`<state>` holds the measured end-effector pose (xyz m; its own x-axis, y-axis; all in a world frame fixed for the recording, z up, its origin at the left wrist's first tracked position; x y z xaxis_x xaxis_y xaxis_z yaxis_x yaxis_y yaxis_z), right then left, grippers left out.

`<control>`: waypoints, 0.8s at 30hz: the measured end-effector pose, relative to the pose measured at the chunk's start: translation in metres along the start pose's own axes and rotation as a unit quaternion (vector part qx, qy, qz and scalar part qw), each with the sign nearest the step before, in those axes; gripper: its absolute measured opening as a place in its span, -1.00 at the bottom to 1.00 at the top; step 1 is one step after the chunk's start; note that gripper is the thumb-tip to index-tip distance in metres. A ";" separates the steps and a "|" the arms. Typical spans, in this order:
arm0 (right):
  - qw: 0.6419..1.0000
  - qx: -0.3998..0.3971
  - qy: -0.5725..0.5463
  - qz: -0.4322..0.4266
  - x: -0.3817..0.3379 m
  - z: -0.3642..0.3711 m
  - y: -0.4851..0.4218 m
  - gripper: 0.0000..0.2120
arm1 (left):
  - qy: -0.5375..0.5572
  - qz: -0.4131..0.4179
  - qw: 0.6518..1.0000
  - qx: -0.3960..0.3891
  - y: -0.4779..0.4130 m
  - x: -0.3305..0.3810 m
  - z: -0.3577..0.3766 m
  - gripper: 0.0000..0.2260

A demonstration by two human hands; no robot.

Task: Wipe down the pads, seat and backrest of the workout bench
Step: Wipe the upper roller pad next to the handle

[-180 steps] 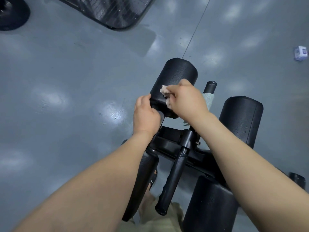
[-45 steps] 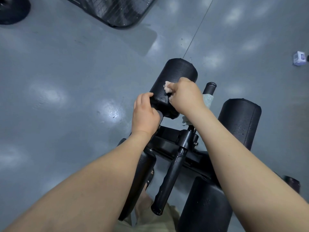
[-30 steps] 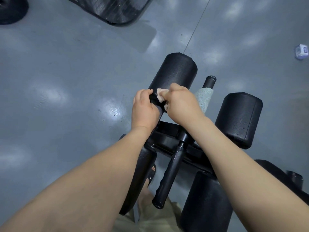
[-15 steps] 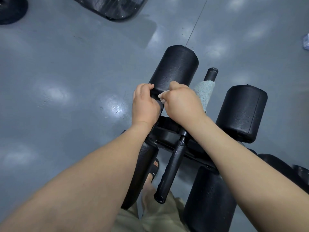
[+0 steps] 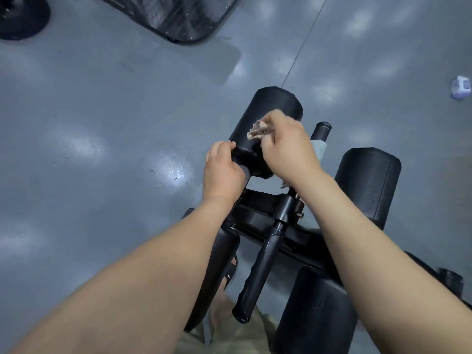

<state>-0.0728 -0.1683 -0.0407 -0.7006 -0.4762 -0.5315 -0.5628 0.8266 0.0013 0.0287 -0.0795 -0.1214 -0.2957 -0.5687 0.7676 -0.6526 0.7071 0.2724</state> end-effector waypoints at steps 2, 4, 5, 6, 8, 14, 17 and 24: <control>0.998 -0.025 -0.028 0.049 0.002 -0.009 -0.019 -0.67 | -0.001 0.001 1.000 0.005 0.000 0.000 0.000 -0.54; 0.992 -0.038 -0.084 0.090 0.008 -0.013 -0.038 -0.69 | 0.000 0.004 1.000 0.008 0.000 -0.001 0.001 -0.55; 0.988 -0.039 -0.106 0.107 0.012 -0.014 -0.045 -0.73 | 0.000 0.006 1.000 0.008 0.000 -0.001 0.001 -0.55; 0.987 -0.042 -0.107 0.117 0.016 -0.013 -0.050 -0.75 | 0.000 0.007 1.000 0.008 0.000 -0.001 0.001 -0.55; 0.992 -0.043 -0.047 0.113 0.024 -0.013 -0.054 -0.73 | -0.002 0.008 1.000 0.006 0.000 -0.002 0.001 -0.56; 0.990 -0.055 0.110 0.062 0.035 -0.007 -0.060 -0.75 | -0.007 0.013 1.000 0.005 0.000 -0.001 0.001 -0.57; 0.992 -0.079 0.062 0.076 0.030 -0.011 -0.058 -0.72 | -0.008 0.013 1.000 0.004 0.000 -0.001 0.001 -0.57; 0.994 -0.065 0.079 0.037 0.051 -0.003 -0.063 -0.82 | -0.010 0.016 1.000 0.008 -0.001 -0.001 0.001 -0.57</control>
<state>-0.0744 -0.2454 -0.0659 -0.7963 -0.4649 -0.3870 -0.5519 0.8203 0.1500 0.0289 -0.0799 -0.1234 -0.3311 -0.5541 0.7637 -0.6527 0.7190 0.2387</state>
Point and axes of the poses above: each hand's wrist, its own y-axis away from the middle knuckle, its own z-axis out of the palm, x = y × z, the point moved 2 cm from there along -y, towards the middle knuckle, and after that the axes turned 8 degrees about -z, right-handed, at the moved point
